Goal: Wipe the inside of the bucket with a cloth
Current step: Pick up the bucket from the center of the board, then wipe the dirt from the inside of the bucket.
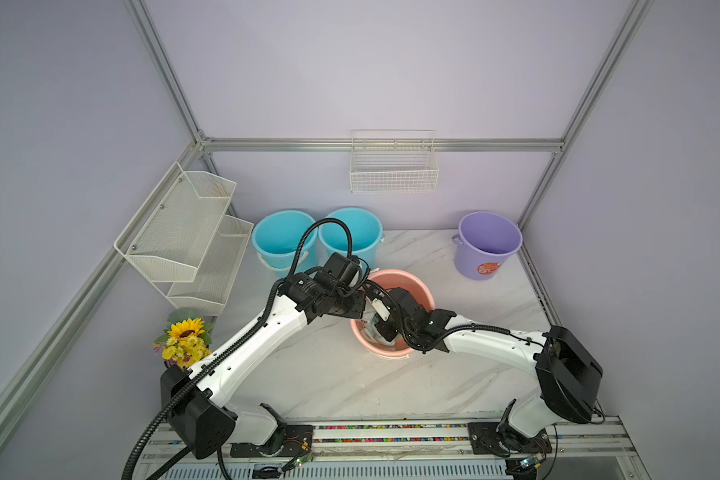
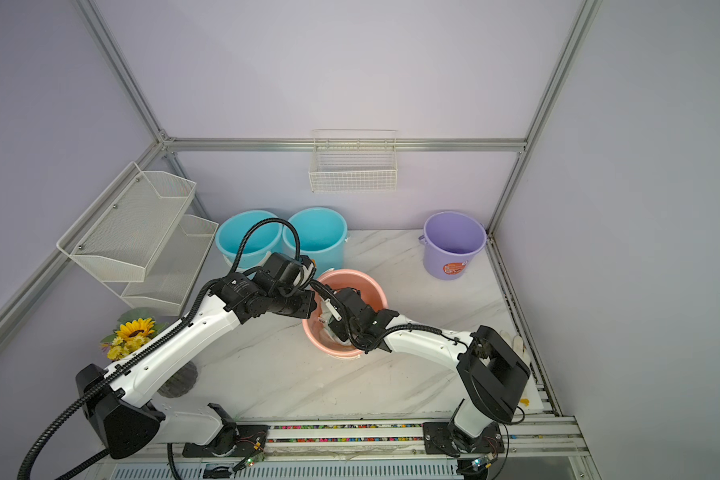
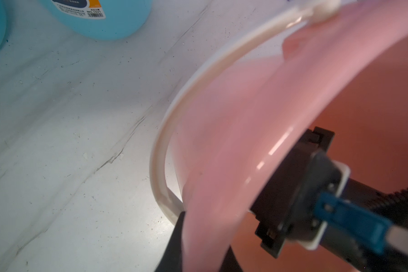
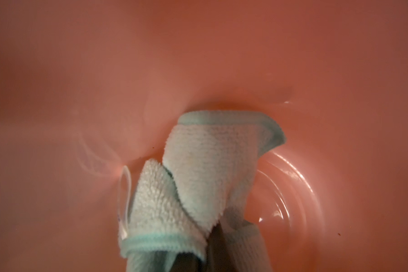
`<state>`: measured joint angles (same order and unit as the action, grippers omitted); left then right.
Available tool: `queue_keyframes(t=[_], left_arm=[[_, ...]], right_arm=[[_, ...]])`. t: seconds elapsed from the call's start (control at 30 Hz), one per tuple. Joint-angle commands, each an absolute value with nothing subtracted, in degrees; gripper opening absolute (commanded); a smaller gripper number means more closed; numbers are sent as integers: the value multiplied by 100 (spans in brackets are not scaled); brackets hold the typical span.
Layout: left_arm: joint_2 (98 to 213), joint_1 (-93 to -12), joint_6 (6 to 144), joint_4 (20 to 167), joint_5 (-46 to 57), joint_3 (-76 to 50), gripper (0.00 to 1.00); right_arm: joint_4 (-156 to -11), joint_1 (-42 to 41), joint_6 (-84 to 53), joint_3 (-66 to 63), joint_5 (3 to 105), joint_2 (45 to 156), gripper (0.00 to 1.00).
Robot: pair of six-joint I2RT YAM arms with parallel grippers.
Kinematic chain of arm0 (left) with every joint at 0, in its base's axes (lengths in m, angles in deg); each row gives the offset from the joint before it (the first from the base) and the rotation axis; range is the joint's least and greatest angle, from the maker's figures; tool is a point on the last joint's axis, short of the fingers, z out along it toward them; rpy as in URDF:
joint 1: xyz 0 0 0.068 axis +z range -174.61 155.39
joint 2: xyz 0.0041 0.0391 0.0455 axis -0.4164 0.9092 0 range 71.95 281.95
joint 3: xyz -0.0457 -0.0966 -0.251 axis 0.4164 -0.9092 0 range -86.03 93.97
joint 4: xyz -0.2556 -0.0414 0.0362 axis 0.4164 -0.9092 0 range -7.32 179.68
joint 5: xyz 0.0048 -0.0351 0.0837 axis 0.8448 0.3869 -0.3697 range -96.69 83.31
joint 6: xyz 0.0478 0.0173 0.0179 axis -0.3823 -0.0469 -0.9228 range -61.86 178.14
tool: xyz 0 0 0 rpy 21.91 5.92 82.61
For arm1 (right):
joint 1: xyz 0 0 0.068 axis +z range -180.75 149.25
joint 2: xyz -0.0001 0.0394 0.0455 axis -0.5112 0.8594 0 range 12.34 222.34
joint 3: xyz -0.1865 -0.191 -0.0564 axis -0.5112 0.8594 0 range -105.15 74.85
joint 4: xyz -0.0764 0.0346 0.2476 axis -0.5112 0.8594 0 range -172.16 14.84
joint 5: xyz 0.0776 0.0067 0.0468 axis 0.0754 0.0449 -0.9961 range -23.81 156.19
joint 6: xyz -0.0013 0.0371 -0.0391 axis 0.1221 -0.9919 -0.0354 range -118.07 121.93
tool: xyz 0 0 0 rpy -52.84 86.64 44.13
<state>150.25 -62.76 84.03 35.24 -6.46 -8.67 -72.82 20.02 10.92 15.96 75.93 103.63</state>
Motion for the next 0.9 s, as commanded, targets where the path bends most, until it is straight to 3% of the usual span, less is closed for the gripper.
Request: queue_keyframes(t=[0.0,0.23,0.53,0.87], left_arm=[[14737,-6397,8137,3978,-838,-983,0],[14446,-6495,8034,4196,-1043,-1254,0],[14353,-6761,7753,4418,-1109,-1243,0],[14410,-7008,7685,4463,-1046,-1338,0]], right_arm=[[-7836,1981,2929,1904,7419,10092,0],[-7443,1983,5526,2229,7466,9554,0],[-6847,2036,7522,1933,7179,9805,0],[-8972,2131,8345,1917,7982,11014,0]])
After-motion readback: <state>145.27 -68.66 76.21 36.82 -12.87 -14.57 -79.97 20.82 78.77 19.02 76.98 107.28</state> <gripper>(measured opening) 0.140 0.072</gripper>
